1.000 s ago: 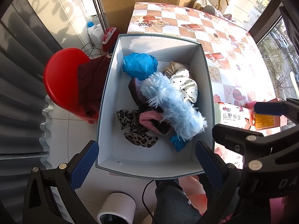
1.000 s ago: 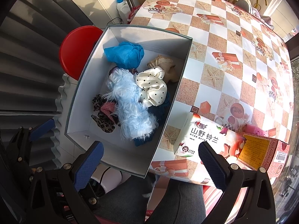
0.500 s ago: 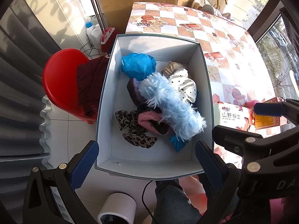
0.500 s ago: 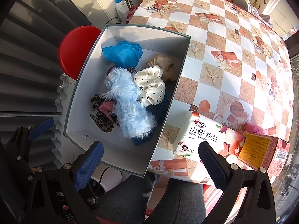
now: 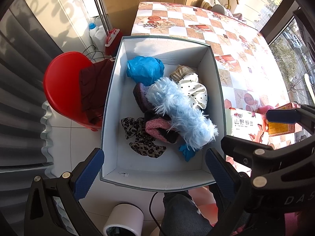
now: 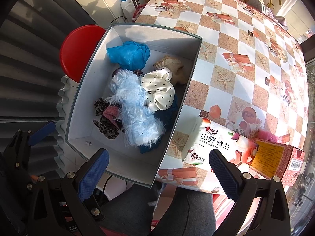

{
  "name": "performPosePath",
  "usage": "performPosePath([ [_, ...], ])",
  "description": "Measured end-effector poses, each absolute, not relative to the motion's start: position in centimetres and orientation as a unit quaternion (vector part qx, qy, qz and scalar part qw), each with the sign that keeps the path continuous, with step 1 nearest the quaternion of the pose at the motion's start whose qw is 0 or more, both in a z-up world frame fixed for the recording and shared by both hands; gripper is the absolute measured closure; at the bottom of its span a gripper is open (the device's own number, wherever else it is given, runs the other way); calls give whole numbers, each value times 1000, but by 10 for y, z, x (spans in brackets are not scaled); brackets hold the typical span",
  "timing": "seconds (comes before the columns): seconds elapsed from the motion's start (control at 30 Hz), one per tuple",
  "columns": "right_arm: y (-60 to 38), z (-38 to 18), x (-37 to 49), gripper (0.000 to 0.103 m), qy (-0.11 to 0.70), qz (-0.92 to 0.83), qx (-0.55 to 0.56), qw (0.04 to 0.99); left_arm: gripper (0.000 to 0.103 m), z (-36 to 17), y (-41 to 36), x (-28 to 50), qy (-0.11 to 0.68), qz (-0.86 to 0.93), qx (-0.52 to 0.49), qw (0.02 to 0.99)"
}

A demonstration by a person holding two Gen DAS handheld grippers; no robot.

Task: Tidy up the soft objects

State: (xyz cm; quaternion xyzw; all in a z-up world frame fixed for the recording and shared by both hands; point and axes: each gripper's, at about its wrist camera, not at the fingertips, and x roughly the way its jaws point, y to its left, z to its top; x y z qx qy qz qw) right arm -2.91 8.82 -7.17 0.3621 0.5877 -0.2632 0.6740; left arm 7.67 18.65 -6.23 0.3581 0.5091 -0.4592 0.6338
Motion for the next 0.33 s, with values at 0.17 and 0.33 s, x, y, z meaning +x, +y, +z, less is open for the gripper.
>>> performPosePath([
  [0.17,86,-72,-31,1,583,-267,368,674,0,-62,184,76,505,-459,364,634],
  [0.33,83,-69,-33,1,577,-271,373,674,0,-51,189,82,498,-480,321,647],
])
